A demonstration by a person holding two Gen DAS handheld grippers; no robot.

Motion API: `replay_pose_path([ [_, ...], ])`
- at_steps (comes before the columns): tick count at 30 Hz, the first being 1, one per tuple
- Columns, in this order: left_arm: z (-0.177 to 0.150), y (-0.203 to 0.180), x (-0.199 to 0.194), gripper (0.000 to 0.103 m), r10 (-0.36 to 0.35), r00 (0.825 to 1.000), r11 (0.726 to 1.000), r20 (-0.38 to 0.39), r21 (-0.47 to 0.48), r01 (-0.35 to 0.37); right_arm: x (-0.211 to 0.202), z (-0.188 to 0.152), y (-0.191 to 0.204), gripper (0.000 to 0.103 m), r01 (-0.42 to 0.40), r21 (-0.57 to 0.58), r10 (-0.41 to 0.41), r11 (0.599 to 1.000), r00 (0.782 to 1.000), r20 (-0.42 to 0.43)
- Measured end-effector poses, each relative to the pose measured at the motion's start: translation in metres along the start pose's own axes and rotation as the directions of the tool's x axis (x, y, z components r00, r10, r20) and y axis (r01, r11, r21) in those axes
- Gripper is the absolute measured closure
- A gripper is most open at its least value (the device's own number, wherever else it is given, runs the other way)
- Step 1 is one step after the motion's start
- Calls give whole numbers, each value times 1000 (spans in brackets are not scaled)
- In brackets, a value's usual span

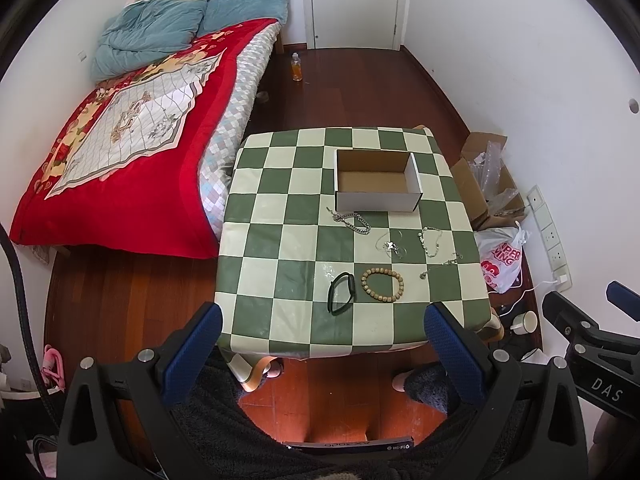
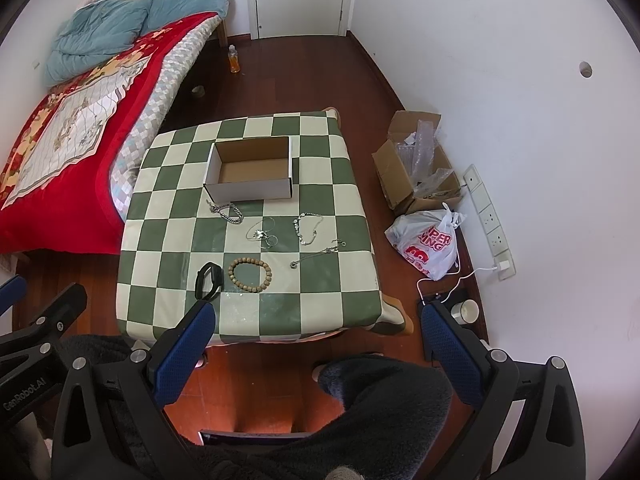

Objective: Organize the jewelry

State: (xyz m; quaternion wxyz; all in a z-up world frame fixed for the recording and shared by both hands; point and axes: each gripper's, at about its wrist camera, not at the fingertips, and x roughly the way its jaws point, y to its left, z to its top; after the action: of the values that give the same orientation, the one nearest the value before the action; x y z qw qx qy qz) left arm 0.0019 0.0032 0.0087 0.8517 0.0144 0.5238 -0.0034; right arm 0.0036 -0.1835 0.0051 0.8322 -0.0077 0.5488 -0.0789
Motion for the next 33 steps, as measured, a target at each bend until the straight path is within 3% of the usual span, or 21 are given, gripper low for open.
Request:
replay_pose_path([
  [33,7,2,2,0,4,1000,1000,7,3,-4,3,1,3,0,-2,9,2,1000,1000,6],
])
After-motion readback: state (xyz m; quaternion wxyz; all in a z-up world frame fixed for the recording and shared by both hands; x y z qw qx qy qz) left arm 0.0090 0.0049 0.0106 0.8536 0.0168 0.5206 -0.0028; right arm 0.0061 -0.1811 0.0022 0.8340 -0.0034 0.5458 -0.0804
